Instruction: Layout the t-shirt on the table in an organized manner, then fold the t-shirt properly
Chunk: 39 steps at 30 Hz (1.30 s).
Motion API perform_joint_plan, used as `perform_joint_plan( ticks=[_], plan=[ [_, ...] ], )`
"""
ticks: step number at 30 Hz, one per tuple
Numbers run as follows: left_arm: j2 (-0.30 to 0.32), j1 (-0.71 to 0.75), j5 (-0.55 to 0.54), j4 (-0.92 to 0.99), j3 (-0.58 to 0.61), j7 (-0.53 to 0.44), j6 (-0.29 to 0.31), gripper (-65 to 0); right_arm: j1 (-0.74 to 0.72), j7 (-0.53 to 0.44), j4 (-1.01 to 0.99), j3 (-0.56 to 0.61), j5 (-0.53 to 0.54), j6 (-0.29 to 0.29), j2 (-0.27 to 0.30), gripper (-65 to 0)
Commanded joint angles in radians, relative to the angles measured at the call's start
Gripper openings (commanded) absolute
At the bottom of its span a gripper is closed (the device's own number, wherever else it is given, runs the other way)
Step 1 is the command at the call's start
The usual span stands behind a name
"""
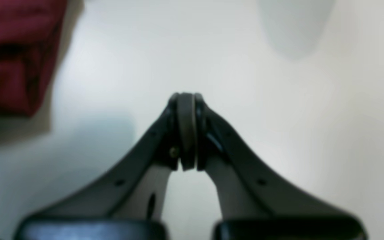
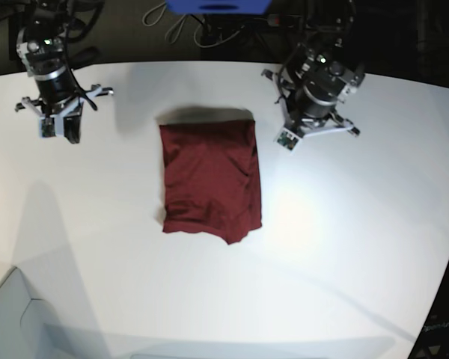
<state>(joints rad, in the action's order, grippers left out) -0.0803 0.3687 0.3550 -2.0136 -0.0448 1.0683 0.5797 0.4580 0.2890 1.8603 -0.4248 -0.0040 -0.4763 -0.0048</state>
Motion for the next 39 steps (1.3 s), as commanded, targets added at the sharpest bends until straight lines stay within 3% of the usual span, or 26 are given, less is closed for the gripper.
perform_joint_plan(
  ticks=[1,4,8,15,19,21,26,29,34,39],
  plan=[
    [0.001,0.029,-0.006,-0.016,0.003,0.002,0.003,-64.9,0.020,-0.026,0.026,-0.007,0.009,-0.003,-0.008,-65.0],
    [0.034,0.140,-0.011,-0.014,0.001,-0.021,-0.002,-64.9,0.078,-0.026,0.043,-0.053,0.009,-0.003,-0.040,-65.0],
    [0.029,0.267,-0.009,-0.014,-0.014,-0.104,-0.002,-64.9,0.127,-0.018,0.040,-0.108,0.009,-0.005,-0.074,-65.0],
    [-0.049,0.393,-0.009,0.003,-0.140,-0.213,-0.002,-64.9,0.292,-0.017,0.035,-0.116,0.011,-0.009,-0.134,-65.0],
    [-0.049,0.405,-0.014,0.066,-0.191,-0.287,-0.002,-64.9,0.344,-0.017,-0.020,-0.115,0.011,-0.120,-0.152,-65.0],
    [-0.049,0.395,-0.014,0.126,-0.215,-0.325,-0.002,-64.9,0.347,-0.017,-0.077,-0.115,0.011,-0.137,-0.152,-65.0],
    [-0.042,0.284,-0.015,0.409,-0.300,-0.461,-0.002,-64.9,0.305,-0.026,-0.294,-0.115,0.011,-0.140,-0.151,-65.0],
    [-0.029,0.184,-0.015,0.633,-0.372,-0.540,0.006,-64.9,0.253,-0.026,-0.443,-0.098,0.006,-0.146,-0.122,-65.0],
    [0.073,0.043,-0.015,1.063,-0.424,-0.733,0.003,-64.9,0.186,-0.043,-0.669,-0.049,0.005,-0.144,-0.087,-65.0],
    [0.216,-0.161,-0.015,1.652,-0.502,-1.051,-0.011,-64.9,0.112,-0.282,-0.930,-0.052,0.003,-0.140,-0.079,-65.0]
  ],
)
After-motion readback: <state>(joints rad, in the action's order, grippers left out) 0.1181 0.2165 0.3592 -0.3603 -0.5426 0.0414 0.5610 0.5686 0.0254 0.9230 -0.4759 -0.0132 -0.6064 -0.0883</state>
